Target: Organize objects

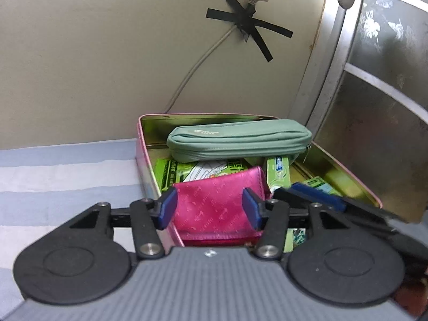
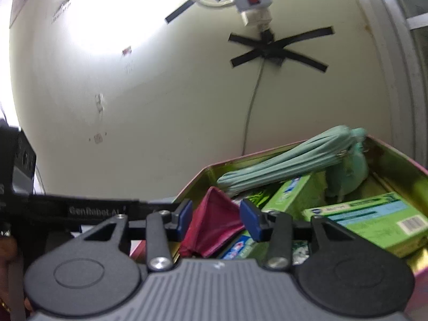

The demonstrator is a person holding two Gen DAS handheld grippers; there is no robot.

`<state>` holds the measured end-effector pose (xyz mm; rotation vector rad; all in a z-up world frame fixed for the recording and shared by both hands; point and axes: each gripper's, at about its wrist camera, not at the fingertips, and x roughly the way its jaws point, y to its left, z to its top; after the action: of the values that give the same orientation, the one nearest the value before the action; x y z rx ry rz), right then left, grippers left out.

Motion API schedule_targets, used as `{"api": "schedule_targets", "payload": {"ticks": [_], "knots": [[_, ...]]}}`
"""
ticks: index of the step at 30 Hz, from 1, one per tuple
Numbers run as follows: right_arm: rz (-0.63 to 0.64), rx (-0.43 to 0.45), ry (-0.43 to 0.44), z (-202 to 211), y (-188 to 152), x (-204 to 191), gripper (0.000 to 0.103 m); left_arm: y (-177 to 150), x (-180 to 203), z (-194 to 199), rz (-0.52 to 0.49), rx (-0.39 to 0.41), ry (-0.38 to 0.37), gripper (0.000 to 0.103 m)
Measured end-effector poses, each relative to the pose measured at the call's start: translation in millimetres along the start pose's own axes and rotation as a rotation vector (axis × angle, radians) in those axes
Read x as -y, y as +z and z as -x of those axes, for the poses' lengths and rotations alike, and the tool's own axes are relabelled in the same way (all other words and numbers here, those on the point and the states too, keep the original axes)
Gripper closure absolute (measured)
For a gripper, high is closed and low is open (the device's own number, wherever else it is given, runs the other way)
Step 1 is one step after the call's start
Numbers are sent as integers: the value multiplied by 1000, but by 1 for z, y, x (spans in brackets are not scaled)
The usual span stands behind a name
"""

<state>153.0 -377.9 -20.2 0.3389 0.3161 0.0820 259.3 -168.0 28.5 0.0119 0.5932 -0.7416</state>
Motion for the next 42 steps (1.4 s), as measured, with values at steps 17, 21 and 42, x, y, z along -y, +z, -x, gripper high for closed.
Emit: {"api": "schedule_targets", "payload": {"ticks": [17, 21, 42], "knots": [[-231, 88, -33, 101, -53, 12, 55, -52, 60, 63, -155, -18, 189, 43], [-249, 85, -30, 125, -58, 8, 55, -71, 64, 79, -168, -30, 211, 43], [-126, 81, -70, 215, -82, -57, 52, -129, 88, 166, -198, 52, 247, 28]]}}
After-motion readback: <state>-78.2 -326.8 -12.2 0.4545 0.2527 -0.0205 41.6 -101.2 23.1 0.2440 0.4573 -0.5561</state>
